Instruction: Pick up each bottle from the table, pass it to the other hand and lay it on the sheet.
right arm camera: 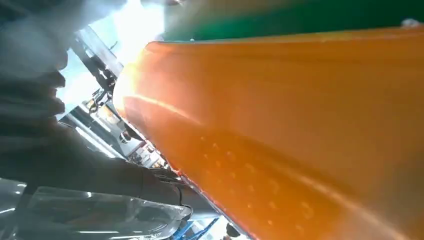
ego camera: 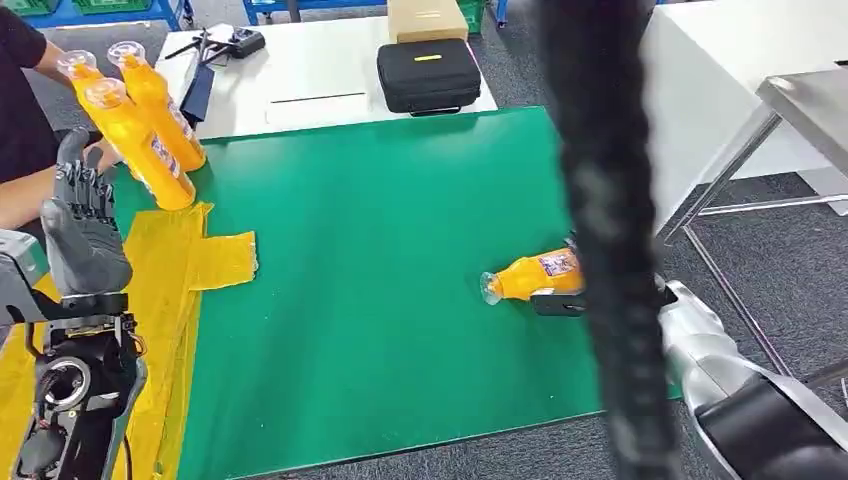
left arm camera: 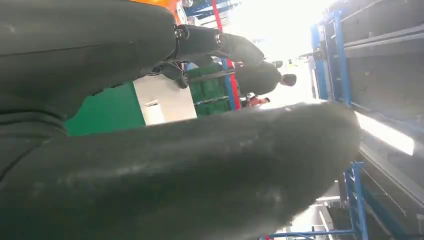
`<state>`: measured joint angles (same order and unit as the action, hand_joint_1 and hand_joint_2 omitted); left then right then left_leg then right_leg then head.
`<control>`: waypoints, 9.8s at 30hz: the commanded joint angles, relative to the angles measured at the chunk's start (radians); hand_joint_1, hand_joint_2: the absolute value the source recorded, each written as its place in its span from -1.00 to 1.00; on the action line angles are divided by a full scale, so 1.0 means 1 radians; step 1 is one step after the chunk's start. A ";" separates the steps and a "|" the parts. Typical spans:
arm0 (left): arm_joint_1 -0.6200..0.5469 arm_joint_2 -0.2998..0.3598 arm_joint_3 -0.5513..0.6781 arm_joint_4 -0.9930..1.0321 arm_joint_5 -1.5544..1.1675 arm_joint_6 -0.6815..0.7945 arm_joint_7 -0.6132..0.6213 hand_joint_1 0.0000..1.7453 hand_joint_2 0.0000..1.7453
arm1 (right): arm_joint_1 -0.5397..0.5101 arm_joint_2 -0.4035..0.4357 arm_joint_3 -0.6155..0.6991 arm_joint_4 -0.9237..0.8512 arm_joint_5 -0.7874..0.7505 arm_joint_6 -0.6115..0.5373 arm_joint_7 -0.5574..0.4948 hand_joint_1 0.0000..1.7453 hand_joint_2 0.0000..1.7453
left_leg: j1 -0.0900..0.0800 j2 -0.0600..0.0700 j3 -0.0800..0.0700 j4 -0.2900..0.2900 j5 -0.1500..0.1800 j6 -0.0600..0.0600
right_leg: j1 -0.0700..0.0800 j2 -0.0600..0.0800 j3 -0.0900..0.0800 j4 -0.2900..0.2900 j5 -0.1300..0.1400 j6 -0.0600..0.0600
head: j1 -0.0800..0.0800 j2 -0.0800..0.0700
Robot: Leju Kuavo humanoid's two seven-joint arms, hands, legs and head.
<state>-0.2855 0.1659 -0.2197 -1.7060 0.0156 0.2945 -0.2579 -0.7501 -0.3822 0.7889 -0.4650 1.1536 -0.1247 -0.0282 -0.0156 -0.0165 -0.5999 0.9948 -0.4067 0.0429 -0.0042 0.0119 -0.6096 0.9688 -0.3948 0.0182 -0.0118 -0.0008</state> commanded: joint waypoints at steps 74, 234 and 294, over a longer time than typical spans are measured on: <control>0.015 -0.061 -0.103 0.013 0.519 -0.195 0.154 -1.00 1.00 | 0.120 0.205 -0.474 -0.685 -1.235 0.340 -0.108 1.00 1.00 | 0.001 0.002 -0.008 0.001 0.000 -0.004 | 0.000 0.002 -0.007 0.002 0.000 0.001 | 0.000 0.000; -0.246 -0.122 -0.228 -0.028 0.361 0.198 0.124 1.00 1.00 | 0.200 0.339 0.006 -0.691 -0.748 -0.095 0.223 -1.00 -1.00 | 0.003 -0.003 -0.013 0.001 0.002 -0.003 | 0.002 -0.004 -0.012 0.000 0.000 0.001 | 0.000 0.000; -0.195 0.131 -0.248 0.784 -0.906 0.195 0.101 -1.00 -1.00 | 0.511 0.125 -0.336 -1.264 -0.875 -0.148 0.012 -1.00 -1.00 | 0.002 -0.001 -0.013 0.002 0.001 -0.005 | 0.001 -0.002 -0.011 0.001 0.000 -0.001 | 0.000 0.000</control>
<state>-0.5081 0.2773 -0.4753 -0.7908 -1.0375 0.4852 -0.0779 -0.2673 -0.2327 0.4807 -1.7102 0.2773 -0.2621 -0.0145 -0.0152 -0.0184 -0.6190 0.9951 -0.4017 0.0411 -0.0045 0.0117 -0.6277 0.9694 -0.3908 0.0178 -0.0118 -0.0008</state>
